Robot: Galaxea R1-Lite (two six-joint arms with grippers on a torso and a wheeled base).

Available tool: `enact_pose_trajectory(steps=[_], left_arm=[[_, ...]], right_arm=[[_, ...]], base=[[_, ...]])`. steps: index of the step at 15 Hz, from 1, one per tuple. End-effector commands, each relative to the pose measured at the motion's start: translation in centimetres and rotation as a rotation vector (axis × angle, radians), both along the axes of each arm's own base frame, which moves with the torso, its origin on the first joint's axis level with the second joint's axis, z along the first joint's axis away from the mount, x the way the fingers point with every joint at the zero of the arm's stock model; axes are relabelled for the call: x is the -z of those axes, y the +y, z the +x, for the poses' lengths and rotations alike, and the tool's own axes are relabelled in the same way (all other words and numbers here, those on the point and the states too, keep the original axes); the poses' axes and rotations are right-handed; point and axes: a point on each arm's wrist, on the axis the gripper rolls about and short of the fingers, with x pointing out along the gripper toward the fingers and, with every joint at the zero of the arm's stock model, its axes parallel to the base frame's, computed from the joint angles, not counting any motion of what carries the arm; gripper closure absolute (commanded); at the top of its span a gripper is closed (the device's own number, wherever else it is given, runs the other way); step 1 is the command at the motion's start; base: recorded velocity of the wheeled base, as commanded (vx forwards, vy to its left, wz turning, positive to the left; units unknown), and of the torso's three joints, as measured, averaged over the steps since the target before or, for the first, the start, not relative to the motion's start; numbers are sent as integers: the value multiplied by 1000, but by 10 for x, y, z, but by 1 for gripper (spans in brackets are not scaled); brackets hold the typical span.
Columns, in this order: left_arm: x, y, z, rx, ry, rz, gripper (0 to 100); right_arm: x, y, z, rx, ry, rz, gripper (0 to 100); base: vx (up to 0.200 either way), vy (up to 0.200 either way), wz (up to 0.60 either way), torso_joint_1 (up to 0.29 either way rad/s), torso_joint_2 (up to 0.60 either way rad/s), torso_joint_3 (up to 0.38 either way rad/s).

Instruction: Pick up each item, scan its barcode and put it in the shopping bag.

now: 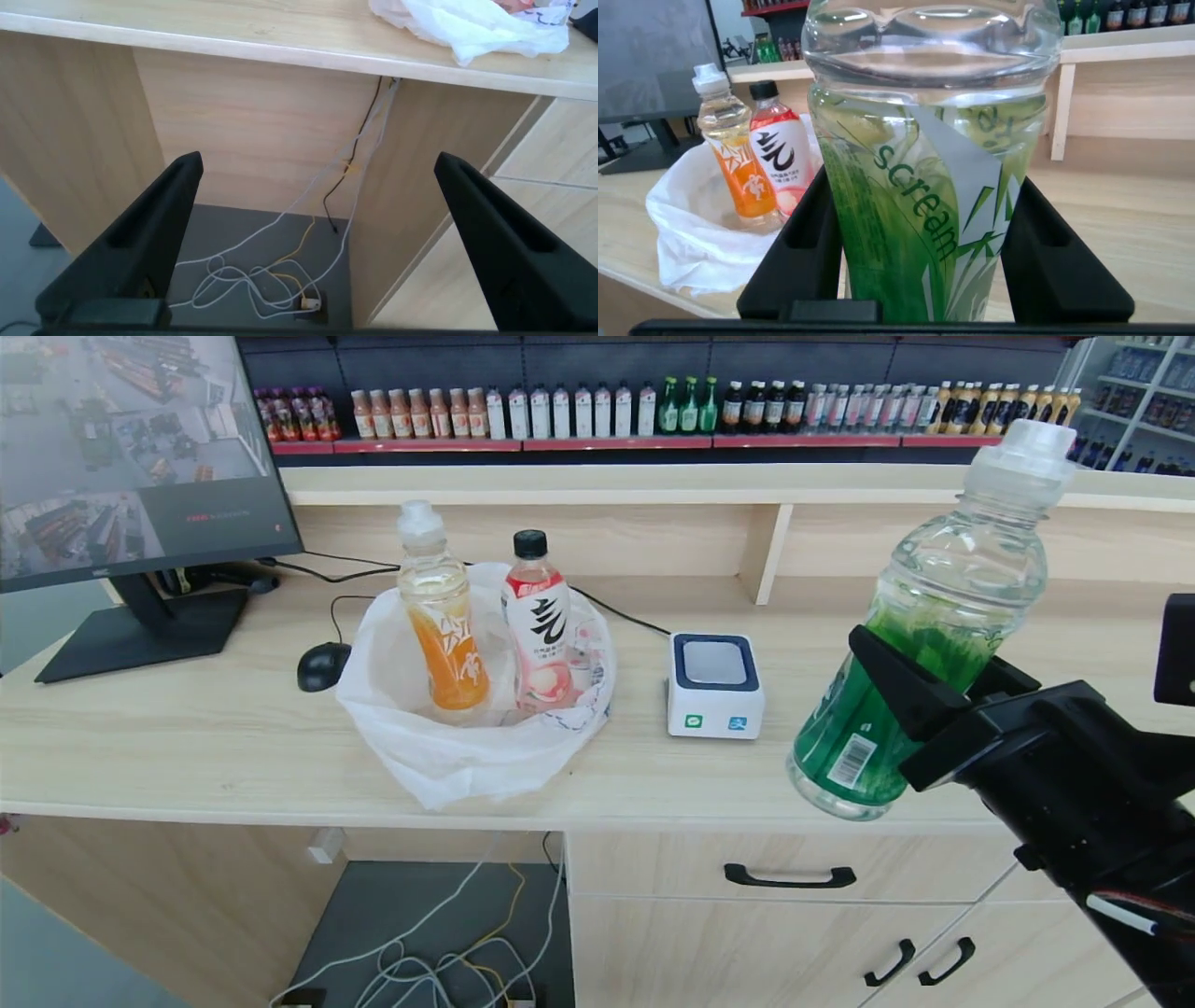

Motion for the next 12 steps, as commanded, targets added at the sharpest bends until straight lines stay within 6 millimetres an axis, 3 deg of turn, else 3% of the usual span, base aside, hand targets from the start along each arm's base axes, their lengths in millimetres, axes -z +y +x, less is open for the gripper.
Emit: enact_pose_trajectory(steps=[1, 7, 10, 12], left_arm=[[0, 0, 0, -1, -2, 0, 0], [0, 0, 0, -1, -2, 0, 0], [0, 0, 0, -1, -2, 2, 0], [0, 0, 0, -1, -2, 8, 0]], right_arm=[[-1, -1, -1, 2, -5, 4, 100], [-8, 2, 1, -6, -53, -30, 100], [-16, 12, 8, -99, -162, -144, 100], [-15, 29, 18, -143, -262, -298, 100]], base=[[0, 0, 0, 0, 0, 0], [0, 0, 0, 0, 0, 0], [0, 0, 0, 0, 0, 0], [0, 0, 0, 0, 0, 0]])
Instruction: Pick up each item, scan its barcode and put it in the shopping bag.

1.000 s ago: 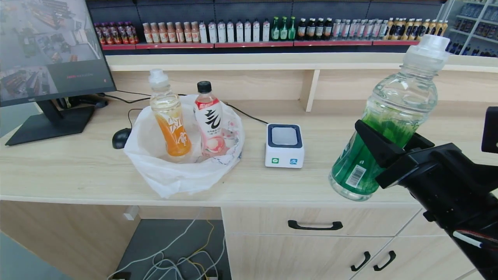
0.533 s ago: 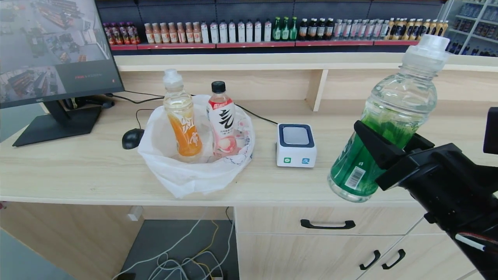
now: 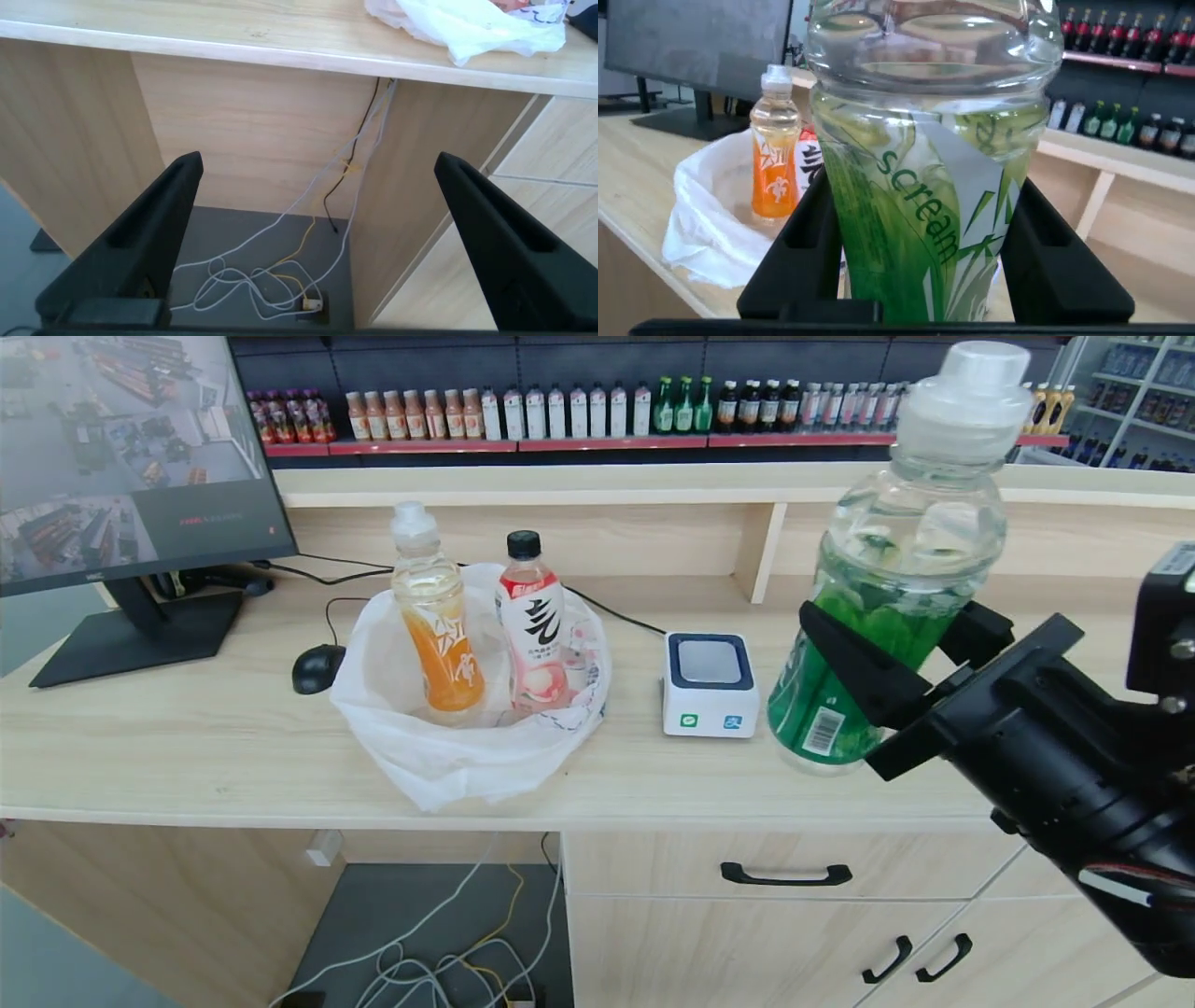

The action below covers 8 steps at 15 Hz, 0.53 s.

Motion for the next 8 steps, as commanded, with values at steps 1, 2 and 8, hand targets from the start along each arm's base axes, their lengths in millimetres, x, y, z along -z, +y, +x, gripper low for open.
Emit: enact_pose_trajectory(steps=[1, 2, 8], left_arm=[[0, 0, 0, -1, 1, 0, 0], [0, 0, 0, -1, 1, 0, 0], [0, 0, 0, -1, 0, 0, 0]], right_arm=[[2, 19, 12, -30, -42, -59, 100], [-7, 43, 28, -62, -129, -89, 100], [-2, 73, 71, -141, -387, -288, 100]], base=[[0, 0, 0, 0, 0, 0], [0, 0, 0, 0, 0, 0], [0, 0, 0, 0, 0, 0]])
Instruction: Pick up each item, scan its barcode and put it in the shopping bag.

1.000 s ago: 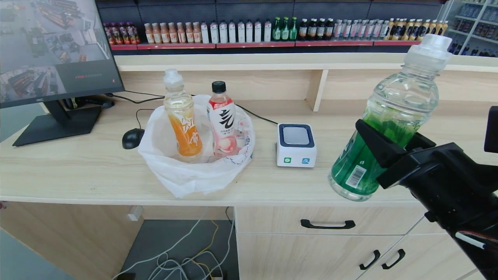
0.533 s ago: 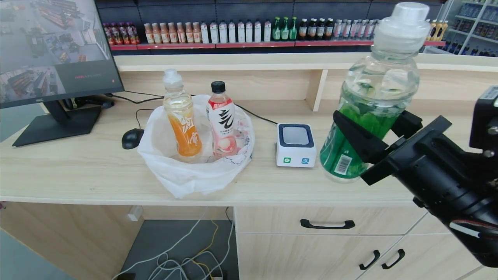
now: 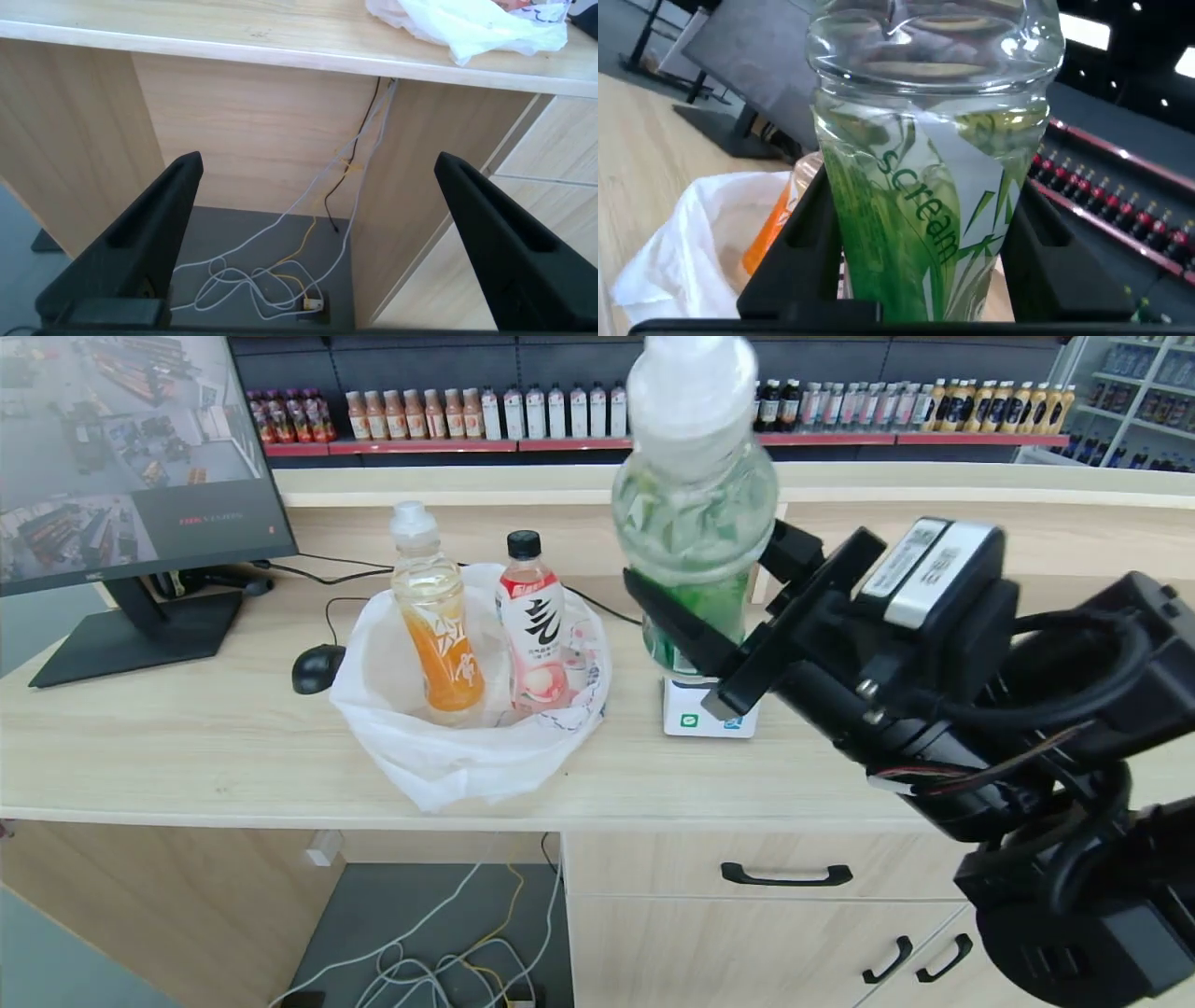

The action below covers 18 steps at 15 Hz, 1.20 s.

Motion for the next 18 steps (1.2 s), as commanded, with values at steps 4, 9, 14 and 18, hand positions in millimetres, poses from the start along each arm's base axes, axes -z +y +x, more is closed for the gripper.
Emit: enact_pose_trajectory(steps=[4, 9, 14, 18], left_arm=[[0, 0, 0, 0, -1, -1, 0], [0, 0, 0, -1, -1, -1, 0], [0, 0, 0, -1, 1, -1, 0], [0, 0, 0, -1, 1, -1, 0]], right_arm=[[21, 1, 49, 14, -148, -148, 100], [29, -33, 81, 73, -256, -256, 100], [33, -32, 109, 73, -344, -286, 100], [43, -42, 120, 61, -365, -334, 100]], base=[[0, 0, 0, 0, 0, 0], [0, 0, 0, 0, 0, 0], [0, 0, 0, 0, 0, 0], [0, 0, 0, 0, 0, 0]])
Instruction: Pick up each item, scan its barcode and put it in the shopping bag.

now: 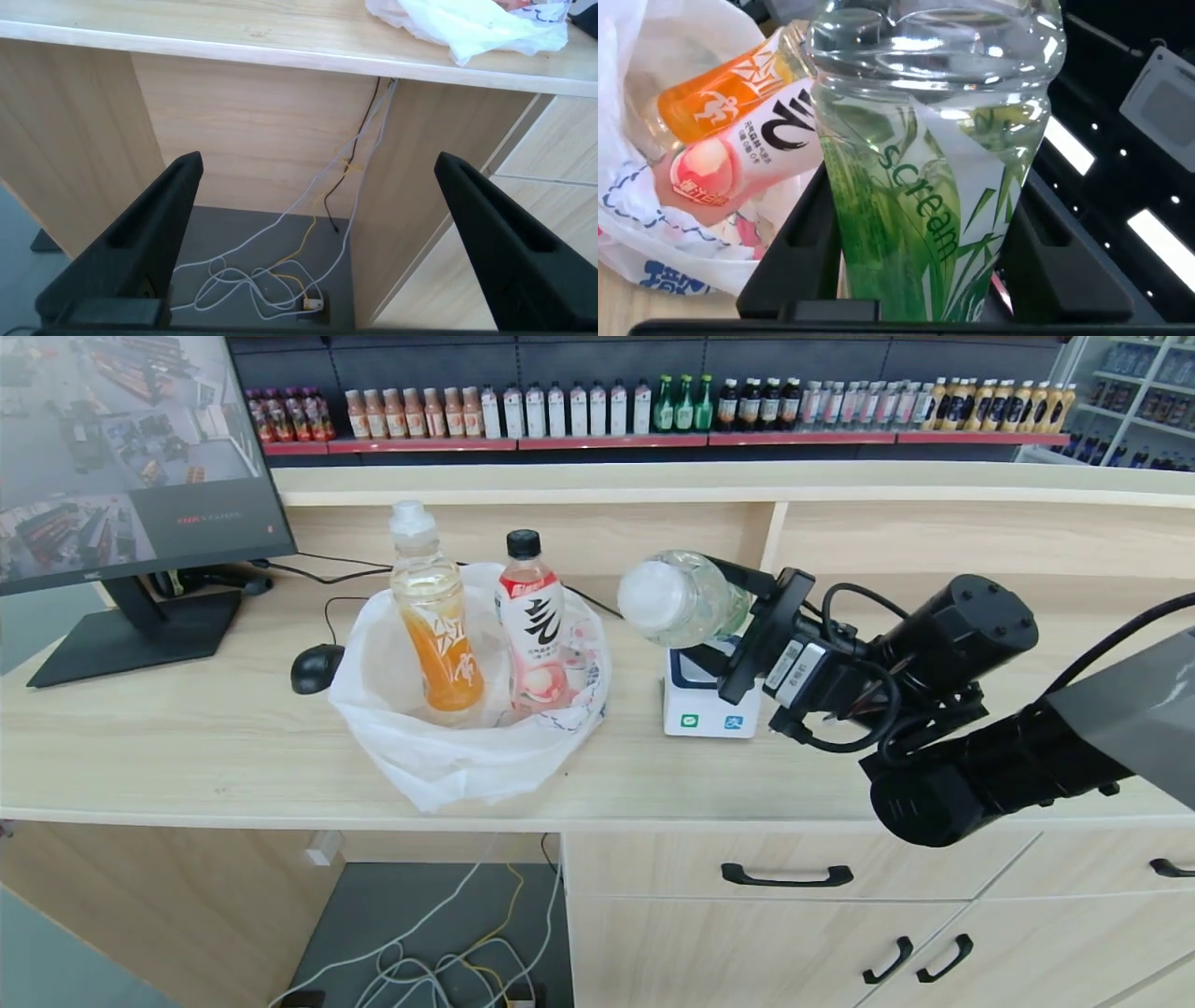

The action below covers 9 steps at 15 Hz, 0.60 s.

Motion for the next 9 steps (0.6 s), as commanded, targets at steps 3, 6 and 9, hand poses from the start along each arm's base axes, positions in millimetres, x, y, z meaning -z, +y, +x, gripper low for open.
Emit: enact_pose_trajectory(steps=[3, 6, 9], left_arm=[[0, 0, 0, -1, -1, 0, 0], [0, 0, 0, -1, -1, 0, 0], [0, 0, 0, -1, 1, 0, 0]], right_arm=[[15, -1, 11, -9, -13, -43, 100], [15, -1, 14, -17, -44, -59, 100], [17, -7, 18, 4, -69, -71, 100]], base=[[0, 0, 0, 0, 0, 0], [0, 0, 0, 0, 0, 0], [0, 0, 0, 0, 0, 0]])
